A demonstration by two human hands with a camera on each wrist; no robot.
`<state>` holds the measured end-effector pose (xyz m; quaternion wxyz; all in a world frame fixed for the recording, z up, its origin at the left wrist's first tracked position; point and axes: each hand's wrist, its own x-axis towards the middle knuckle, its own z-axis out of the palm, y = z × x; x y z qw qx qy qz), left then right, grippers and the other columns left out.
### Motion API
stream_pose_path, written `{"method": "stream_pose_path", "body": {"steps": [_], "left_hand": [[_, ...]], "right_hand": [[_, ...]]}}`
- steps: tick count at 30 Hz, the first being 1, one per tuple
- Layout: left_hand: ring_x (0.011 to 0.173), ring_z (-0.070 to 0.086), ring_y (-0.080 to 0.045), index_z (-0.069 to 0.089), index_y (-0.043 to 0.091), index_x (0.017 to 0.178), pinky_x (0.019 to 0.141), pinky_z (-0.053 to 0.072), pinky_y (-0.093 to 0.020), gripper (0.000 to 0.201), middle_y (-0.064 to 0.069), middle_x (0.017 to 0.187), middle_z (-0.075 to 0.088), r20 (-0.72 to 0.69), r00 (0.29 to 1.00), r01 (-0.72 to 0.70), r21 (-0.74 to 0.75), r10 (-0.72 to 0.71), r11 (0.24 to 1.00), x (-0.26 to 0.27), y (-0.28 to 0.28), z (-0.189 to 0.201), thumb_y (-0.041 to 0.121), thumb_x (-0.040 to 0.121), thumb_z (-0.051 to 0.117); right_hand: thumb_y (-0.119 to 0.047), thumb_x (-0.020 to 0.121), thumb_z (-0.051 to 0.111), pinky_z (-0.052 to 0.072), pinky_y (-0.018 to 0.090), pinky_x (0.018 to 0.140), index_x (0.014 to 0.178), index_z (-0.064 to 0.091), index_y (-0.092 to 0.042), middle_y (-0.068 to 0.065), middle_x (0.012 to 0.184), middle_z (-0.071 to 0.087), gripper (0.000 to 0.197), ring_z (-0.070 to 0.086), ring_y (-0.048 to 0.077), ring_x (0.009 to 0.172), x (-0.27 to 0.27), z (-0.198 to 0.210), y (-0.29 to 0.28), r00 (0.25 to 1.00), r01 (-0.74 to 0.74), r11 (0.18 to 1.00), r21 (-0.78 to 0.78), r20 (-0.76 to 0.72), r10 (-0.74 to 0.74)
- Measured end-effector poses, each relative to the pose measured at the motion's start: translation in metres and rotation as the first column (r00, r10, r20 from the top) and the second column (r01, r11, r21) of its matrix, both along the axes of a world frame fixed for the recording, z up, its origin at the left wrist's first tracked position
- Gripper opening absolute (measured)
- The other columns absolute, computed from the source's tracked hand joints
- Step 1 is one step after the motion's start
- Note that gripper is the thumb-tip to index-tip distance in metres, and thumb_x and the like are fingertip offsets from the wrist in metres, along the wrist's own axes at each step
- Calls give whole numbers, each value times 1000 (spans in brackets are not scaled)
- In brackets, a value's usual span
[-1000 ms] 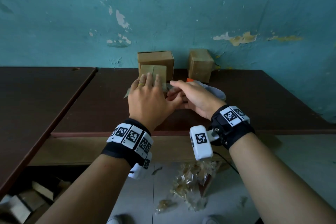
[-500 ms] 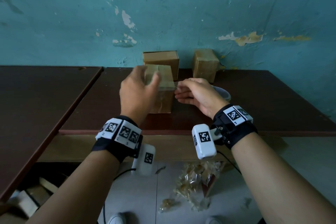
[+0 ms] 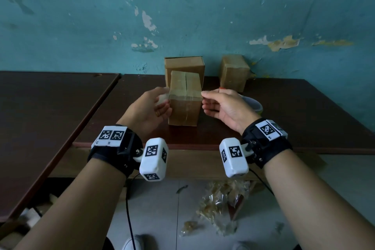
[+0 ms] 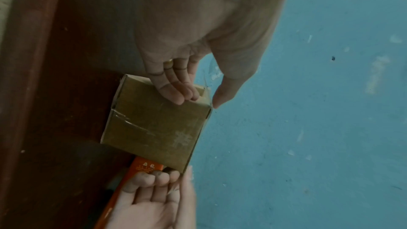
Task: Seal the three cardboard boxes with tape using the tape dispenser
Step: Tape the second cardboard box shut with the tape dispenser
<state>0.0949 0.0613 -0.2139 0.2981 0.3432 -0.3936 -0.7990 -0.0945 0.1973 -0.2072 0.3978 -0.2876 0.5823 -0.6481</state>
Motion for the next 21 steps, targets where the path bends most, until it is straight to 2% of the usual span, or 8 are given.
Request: {"method": "stream_pose_path", "body": {"steps": [3,6,10,13,16,19,21], "left_hand": [[80,61,-11,71,3,113,70,59,-20,21,-7,96,64,-55,998,39,1,-39,999,-1,1,1,13,96,76],[82,60,-10,73,1,106,70,60,-16,11,-7,96,67,-78,996,55,33,-52,998,1,-3,3,8,96,74],[83,62,-11,73,2,96,70,61,-18,4,-8,94,70,-75,996,58,73,-53,996,3,-5,3,5,97,72],[83,62,-12,72,1,98,68,61,-19,5,-9,94,68,-88,995,63,99,-54,993,3,-4,0,5,99,69],[85,61,-13,70,0,106,69,62,-20,7,-10,100,66,-88,994,66,95,-57,993,4,-5,-2,5,100,67],[88,59,-13,70,1,110,72,63,-20,11,-12,103,64,-102,992,82,115,-71,990,6,-6,-4,4,104,61],[92,60,-14,69,1,115,73,62,-21,15,-12,109,65,-90,992,92,105,-83,990,5,-5,-8,6,102,64]], "right_hand": [[-9,96,74,59,27,69,101,69,-6,3,78,71,8,70,13,72,-1,-1,1,998,-10,1000,-23,59,11],[-7,96,73,57,28,68,95,69,-6,3,76,69,5,67,11,68,-3,0,1,995,-13,1000,-24,102,15],[-5,97,71,55,27,64,85,68,-6,4,74,67,12,64,12,64,-1,2,1,977,-32,999,-1,213,32],[-6,100,66,57,27,64,89,69,-6,5,75,67,11,65,13,65,1,1,0,951,-66,997,29,304,54],[-7,101,64,58,29,68,92,69,-5,6,75,70,10,68,14,66,3,0,-1,941,-84,995,47,333,63],[-12,100,67,58,29,68,94,70,-6,7,75,70,9,67,15,67,6,-2,-2,941,-94,992,79,334,62],[-16,98,72,58,29,68,96,72,-7,7,77,70,9,68,15,69,4,-6,0,935,-109,990,85,347,73]]}}
